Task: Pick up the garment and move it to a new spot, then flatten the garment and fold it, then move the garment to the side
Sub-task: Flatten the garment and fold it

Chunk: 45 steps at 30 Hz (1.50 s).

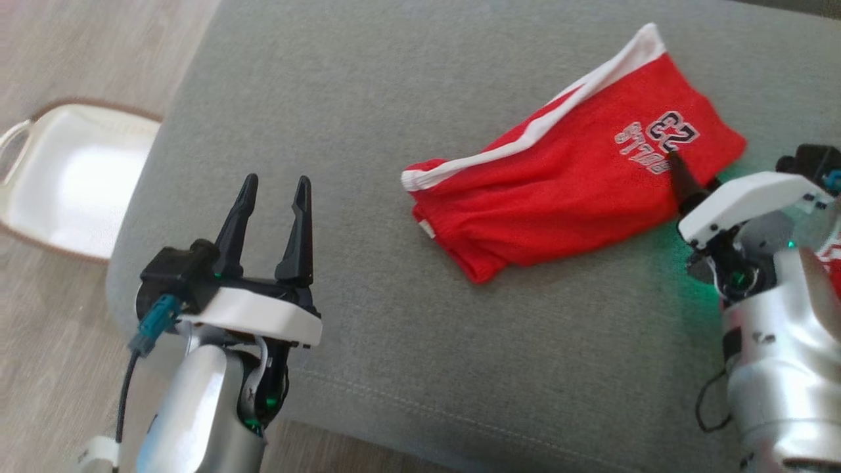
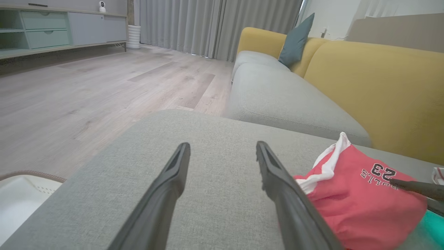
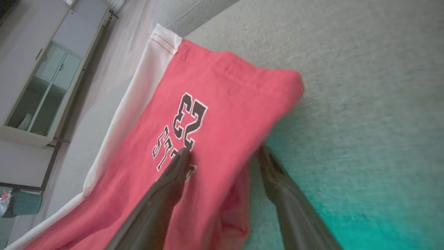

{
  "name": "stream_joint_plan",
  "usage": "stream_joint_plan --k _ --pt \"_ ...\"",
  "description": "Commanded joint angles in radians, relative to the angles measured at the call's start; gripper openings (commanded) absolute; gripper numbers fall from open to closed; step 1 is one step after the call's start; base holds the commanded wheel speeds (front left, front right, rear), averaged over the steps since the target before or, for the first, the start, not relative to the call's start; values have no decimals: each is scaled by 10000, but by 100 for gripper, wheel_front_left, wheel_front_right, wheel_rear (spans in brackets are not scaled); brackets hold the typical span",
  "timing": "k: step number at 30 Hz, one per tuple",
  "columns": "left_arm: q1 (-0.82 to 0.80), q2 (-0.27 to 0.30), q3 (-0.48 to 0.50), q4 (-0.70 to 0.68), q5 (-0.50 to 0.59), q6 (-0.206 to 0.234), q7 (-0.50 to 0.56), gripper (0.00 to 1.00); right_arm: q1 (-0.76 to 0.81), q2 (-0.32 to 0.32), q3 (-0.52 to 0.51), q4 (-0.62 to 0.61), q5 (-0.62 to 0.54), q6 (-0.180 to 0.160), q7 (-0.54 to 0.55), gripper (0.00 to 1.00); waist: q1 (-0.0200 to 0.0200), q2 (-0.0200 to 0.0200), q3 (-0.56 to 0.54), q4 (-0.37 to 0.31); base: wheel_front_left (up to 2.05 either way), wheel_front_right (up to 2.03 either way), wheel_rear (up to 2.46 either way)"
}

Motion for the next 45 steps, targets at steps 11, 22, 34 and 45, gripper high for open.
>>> stream_joint_plan --k 11,22,34,45 --pt "-738 43 -5 -433 -383 120 -122 100 -2262 -81 -1738 2004 -2441 -7 543 100 0 0 721 883 0 0 0" --pt "-734 42 39 -431 -470 264 -122 100 -3360 46 -2088 2792 -2876 -7 102 0 0 0 618 564 0 0 0" --pt "-298 42 236 -397 -169 175 -122 100 -2300 104 -1798 2376 -498 -7 -1171 0 0 0 -333 -725 0 0 0" --pt "333 41 113 -364 0 193 -122 100 217 107 -888 1548 2302 -7 -2385 0 0 0 -1192 -1592 0 0 0"
